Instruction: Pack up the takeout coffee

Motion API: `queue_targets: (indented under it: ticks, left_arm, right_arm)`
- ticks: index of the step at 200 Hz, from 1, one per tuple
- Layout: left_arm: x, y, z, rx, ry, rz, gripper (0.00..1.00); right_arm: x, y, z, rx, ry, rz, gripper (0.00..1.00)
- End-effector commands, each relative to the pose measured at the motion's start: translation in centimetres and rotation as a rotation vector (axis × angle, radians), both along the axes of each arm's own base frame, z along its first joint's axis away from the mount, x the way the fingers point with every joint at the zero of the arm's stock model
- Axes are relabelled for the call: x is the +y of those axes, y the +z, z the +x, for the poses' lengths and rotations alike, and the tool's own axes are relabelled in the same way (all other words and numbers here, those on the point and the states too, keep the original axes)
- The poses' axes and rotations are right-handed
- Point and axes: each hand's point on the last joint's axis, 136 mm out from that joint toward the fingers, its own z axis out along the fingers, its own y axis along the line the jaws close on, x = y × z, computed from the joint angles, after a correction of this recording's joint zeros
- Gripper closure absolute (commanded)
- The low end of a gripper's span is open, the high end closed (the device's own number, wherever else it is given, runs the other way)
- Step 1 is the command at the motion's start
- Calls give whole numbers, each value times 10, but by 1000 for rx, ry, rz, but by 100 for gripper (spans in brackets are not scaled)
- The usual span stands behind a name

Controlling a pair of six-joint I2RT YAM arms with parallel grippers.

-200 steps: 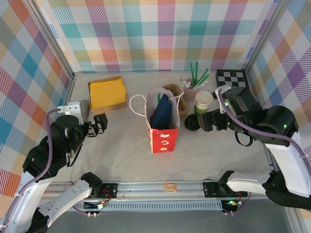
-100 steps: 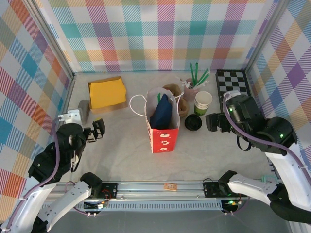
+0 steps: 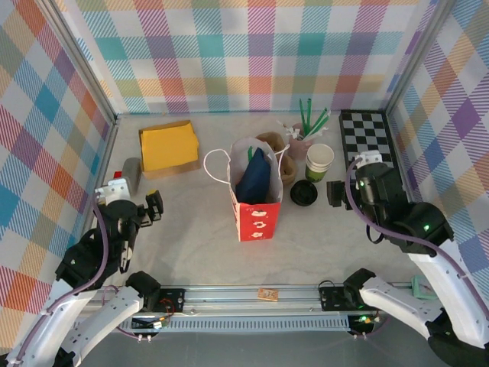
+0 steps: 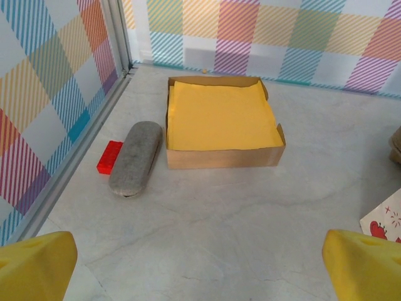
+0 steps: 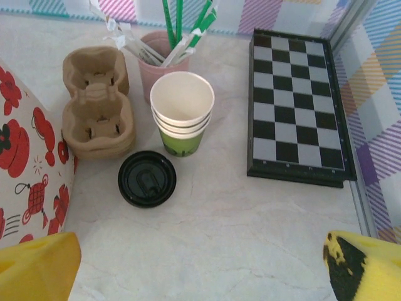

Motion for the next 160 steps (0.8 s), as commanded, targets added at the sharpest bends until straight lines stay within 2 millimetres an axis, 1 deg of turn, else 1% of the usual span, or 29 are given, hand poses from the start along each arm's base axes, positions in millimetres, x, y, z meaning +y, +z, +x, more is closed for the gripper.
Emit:
queue_targets:
  ticks: [1, 22, 84, 103, 126, 160]
  left_arm:
    - [5, 1, 4, -35, 34, 9, 1]
    - [5, -2, 6, -35, 42, 21, 1]
    - [3, -11, 12, -34, 49, 43, 1]
    - [1, -16, 14, -26, 41, 47, 1]
    - [-1, -20, 16, -17, 36, 50, 1]
    - [-2, -23, 18, -21, 34, 59, 1]
  right_arm:
    - [0, 13, 8, -120, -1, 33, 1]
    - [4, 5, 9, -136, 28, 31, 1]
    - [1, -17, 15, -146, 19, -9, 1]
    - [4, -24, 17, -170, 44, -4, 1]
    - [5, -31, 13, -203, 71, 16, 1]
    - [1, -38, 12, -211, 65, -4, 1]
